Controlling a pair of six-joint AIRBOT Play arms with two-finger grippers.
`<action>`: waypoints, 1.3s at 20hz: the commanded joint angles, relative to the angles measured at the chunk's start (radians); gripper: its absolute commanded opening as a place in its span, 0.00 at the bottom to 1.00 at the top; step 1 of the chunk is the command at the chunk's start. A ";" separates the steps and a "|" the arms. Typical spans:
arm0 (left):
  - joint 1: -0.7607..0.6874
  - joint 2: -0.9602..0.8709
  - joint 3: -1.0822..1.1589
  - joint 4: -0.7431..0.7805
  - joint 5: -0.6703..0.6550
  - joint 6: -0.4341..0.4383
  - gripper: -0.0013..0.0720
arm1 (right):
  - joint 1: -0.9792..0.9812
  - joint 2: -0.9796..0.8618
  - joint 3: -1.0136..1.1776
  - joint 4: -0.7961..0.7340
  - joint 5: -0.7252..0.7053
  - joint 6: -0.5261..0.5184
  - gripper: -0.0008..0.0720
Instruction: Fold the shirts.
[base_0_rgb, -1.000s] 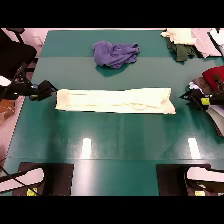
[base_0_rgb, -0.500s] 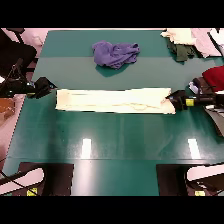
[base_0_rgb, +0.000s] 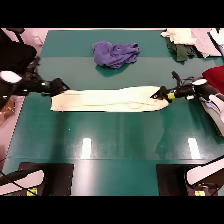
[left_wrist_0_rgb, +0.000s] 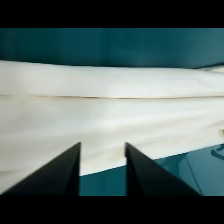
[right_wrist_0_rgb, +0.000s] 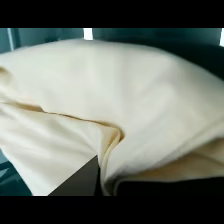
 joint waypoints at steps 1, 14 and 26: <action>-0.211 -0.056 -0.002 -0.030 0.145 0.006 0.06 | 0.036 -0.011 0.119 0.035 0.154 0.028 0.05; -0.688 -0.514 0.309 -0.365 0.479 0.064 0.05 | -0.020 0.143 0.396 -0.096 0.349 0.088 0.05; -0.660 -0.697 0.524 -0.356 0.293 0.002 0.05 | 0.345 0.181 0.523 -0.106 0.200 0.211 0.05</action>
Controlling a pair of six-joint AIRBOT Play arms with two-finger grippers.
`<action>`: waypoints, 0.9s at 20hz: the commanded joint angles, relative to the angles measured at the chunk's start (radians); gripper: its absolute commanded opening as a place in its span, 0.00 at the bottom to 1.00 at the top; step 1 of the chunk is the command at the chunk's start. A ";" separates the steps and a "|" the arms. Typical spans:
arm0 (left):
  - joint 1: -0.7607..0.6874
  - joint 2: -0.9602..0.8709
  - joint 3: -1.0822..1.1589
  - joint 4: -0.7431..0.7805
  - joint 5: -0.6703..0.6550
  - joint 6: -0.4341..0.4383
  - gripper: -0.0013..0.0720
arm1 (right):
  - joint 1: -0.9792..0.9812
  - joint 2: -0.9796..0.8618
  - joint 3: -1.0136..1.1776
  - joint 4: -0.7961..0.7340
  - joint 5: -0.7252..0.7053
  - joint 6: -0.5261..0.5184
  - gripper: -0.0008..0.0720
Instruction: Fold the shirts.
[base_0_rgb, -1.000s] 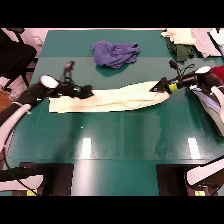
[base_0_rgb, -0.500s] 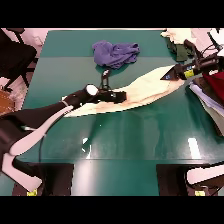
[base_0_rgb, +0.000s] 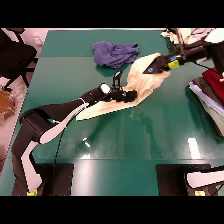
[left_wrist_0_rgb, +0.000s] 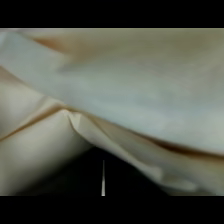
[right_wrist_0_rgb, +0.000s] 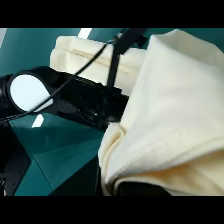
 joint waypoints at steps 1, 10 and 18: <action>0.074 0.013 0.018 0.048 -0.185 -0.037 0.05 | 0.112 -0.012 0.018 -0.003 -0.094 0.042 0.05; 0.476 0.574 0.019 0.922 -0.991 -0.174 0.05 | 0.326 -0.086 0.018 0.009 -0.229 0.113 0.05; 0.627 0.874 0.015 0.969 -0.940 -0.169 0.05 | 0.713 -0.313 0.019 0.164 -0.602 0.211 0.80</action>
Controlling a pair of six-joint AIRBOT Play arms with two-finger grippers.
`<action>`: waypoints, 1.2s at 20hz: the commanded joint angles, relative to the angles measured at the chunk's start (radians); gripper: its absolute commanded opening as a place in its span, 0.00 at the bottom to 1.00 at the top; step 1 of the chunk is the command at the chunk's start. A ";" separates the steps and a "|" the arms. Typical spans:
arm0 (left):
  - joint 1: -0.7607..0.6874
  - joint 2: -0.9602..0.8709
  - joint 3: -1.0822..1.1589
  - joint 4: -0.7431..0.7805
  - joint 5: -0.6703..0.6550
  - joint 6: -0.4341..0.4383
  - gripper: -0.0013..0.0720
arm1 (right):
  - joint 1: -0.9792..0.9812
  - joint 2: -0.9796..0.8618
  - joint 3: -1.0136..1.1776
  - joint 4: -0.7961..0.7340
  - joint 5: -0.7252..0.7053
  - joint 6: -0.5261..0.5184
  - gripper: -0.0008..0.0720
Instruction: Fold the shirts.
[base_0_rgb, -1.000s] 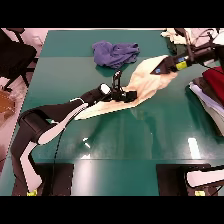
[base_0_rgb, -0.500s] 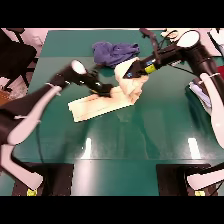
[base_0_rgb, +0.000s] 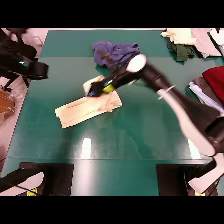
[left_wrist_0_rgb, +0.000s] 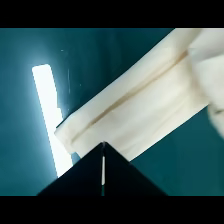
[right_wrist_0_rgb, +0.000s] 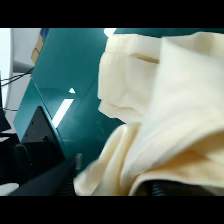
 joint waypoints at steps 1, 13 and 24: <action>0.033 0.065 -0.003 0.035 -0.011 0.006 0.05 | 0.163 -0.131 0.000 0.218 -0.226 -0.018 0.85; 0.033 0.065 -0.004 -0.047 0.004 0.013 0.05 | -0.345 -0.021 0.000 -0.100 0.096 0.071 0.84; 0.033 0.065 -0.004 -0.072 0.021 0.013 0.05 | -0.349 -0.283 0.001 0.097 0.207 -0.087 0.96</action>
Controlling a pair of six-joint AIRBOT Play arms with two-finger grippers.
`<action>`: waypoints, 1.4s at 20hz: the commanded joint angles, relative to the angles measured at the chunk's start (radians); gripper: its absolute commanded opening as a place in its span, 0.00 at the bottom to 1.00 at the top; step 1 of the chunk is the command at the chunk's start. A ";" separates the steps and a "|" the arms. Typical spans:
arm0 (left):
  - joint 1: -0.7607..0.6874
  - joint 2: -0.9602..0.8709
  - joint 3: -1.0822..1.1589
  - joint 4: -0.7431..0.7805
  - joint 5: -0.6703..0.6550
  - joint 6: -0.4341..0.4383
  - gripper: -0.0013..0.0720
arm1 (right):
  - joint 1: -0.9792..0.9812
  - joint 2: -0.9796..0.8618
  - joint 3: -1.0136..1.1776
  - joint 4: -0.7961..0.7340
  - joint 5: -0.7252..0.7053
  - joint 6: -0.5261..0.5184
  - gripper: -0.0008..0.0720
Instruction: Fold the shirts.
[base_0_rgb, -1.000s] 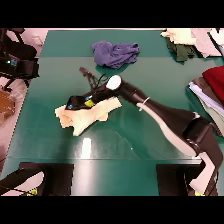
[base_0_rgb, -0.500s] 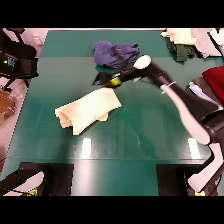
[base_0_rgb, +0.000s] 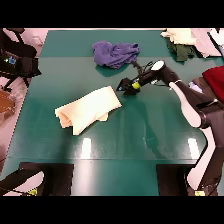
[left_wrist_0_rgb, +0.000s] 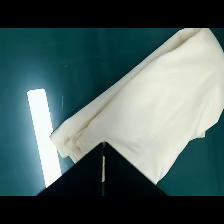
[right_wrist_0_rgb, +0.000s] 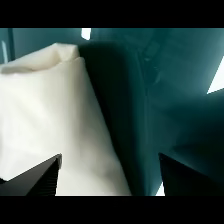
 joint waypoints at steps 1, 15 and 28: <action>0.001 0.001 0.000 -0.003 0.003 0.000 0.05 | 0.077 -0.058 0.001 0.119 0.004 -0.050 0.96; 0.001 0.001 0.000 -0.003 -0.002 0.000 0.05 | -0.040 0.129 0.312 0.088 0.068 0.142 0.05; 0.001 0.001 0.000 -0.007 -0.002 -0.003 0.05 | -1.273 0.526 0.188 -0.265 0.253 0.441 0.05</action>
